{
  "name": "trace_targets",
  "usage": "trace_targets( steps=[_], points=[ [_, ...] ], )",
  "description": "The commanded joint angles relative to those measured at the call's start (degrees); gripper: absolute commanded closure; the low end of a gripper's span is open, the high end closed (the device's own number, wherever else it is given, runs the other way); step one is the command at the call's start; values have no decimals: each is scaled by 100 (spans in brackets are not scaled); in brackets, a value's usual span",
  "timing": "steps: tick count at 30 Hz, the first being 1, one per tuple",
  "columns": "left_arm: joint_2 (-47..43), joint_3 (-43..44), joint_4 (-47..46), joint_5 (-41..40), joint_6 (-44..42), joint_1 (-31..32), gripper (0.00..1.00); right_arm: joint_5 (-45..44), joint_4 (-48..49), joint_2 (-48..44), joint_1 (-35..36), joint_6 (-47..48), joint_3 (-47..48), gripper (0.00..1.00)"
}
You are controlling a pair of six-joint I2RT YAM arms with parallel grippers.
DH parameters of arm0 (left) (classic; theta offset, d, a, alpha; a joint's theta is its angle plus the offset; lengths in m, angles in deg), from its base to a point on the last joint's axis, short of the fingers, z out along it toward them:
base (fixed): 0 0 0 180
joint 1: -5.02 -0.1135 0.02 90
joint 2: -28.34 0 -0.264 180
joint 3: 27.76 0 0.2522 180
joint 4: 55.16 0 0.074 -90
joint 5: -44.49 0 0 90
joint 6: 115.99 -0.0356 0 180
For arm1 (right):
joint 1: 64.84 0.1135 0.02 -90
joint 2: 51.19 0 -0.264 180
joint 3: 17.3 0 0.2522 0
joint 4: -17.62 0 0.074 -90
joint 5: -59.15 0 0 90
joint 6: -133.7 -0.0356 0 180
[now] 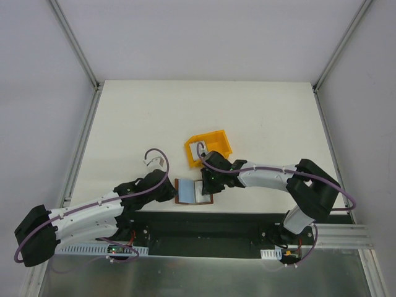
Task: Put the credit cards into the card holder
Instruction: Open the card holder at the center of the board, then pick up the credit card from the storage box.
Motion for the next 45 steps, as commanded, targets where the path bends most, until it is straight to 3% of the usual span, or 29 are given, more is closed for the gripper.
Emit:
trace_targets(
  steps=[1, 15, 22, 25, 28, 35, 45],
  points=[
    [-83, 250, 182, -104, -148, 65, 100, 26, -33, -226, -30, 143, 347, 82],
    [-30, 594, 191, -42, -227, 73, 100, 123, -50, -525, -153, 292, 831, 68],
    [5, 611, 191, -33, -271, 64, 100, 17, -182, -912, -592, 635, 1182, 48],
    [-21, 594, 191, -51, -262, 64, 100, -61, -488, -921, -908, 890, 1524, 46],
    [-65, 585, 191, -77, -262, 73, 100, -35, -683, -737, -1198, 1092, 1823, 39],
    [-153, 585, 191, -200, -306, 73, 100, 307, -990, 115, -1831, 1505, 2561, 37],
    [-91, 638, 191, -341, -306, 64, 100, 703, -1193, 1354, -2122, 1664, 3581, 30]
  ],
)
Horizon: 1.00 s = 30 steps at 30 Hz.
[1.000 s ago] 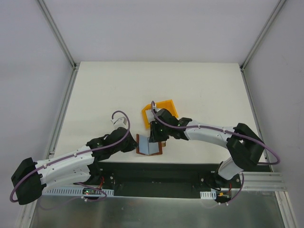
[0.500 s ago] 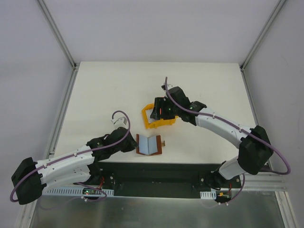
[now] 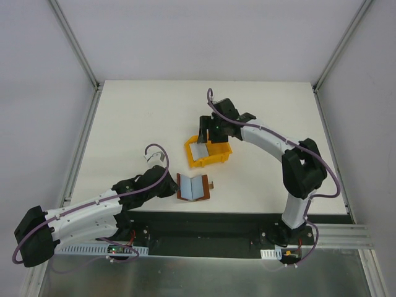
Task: Put the credit cards into the card holder
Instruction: Pick up the credit card from the storage box.
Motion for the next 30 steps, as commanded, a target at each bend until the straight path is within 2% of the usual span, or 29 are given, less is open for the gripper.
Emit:
trace_targets(
  steps=[1, 11, 21, 25, 30],
  points=[
    [-15, 229, 40, -225, -125, 71, 100, 318, -203, 356, -98, 153, 522, 29],
    [3, 203, 40, -278, -125, 62, 100, 731, -124, 858, -142, 101, 575, 26],
    [3, 159, 49, -295, -90, 71, 100, 1197, 166, 946, -151, 4, 470, 25],
    [20, 159, 58, -295, -90, 62, 100, 1303, 166, 937, -177, -14, 505, 28],
    [20, 159, 58, -304, -98, 71, 100, 1329, 157, 893, -195, -14, 505, 37]
  ],
)
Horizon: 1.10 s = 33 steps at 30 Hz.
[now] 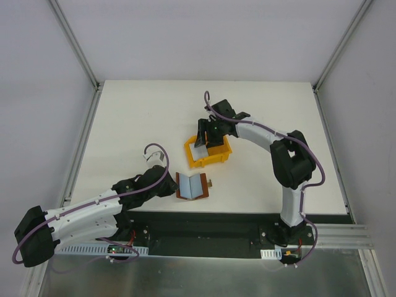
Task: Put the credit cards into the card holder
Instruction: Pick up the credit card from the storage box.
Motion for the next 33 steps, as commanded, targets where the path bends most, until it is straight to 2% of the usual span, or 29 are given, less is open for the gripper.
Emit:
trace_targets(
  steps=[1, 16, 33],
  points=[
    [14, 126, 23, -145, -26, 62, 100, 243, 116, -88, 4, -27, 107, 39],
    [84, 143, 23, -136, -8, 71, 100, 129, 19, -194, -49, 0, 80, 76],
    [172, 161, 23, -145, -9, 71, 100, 225, 19, -317, -145, -9, 80, 88]
  ],
)
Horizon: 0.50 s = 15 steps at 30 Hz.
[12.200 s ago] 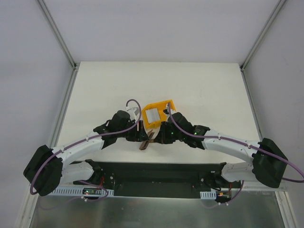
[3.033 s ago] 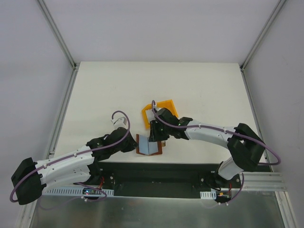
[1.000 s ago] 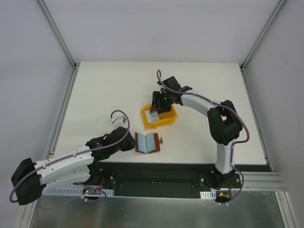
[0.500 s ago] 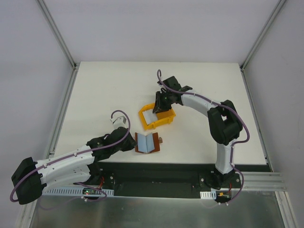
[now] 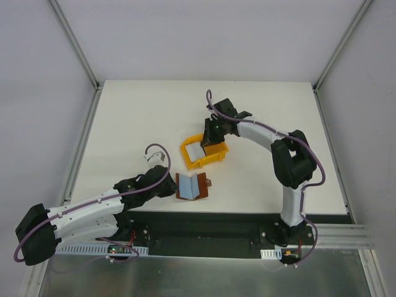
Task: Put the credit cards into the card holder
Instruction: Pick up the credit card from the storage box.
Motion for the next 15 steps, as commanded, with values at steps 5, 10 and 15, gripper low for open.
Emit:
trace_targets(
  steps=[5, 10, 15],
  points=[
    [1, 170, 25, -132, -11, 64, 100, 195, -31, -332, -91, 2, 98, 92],
    [-16, 161, 16, -123, -11, 65, 100, -42, -250, -289, -109, 89, 238, 99],
    [1, 161, 16, -114, -11, 64, 100, -498, -523, -236, -108, 327, 476, 100]
  ],
)
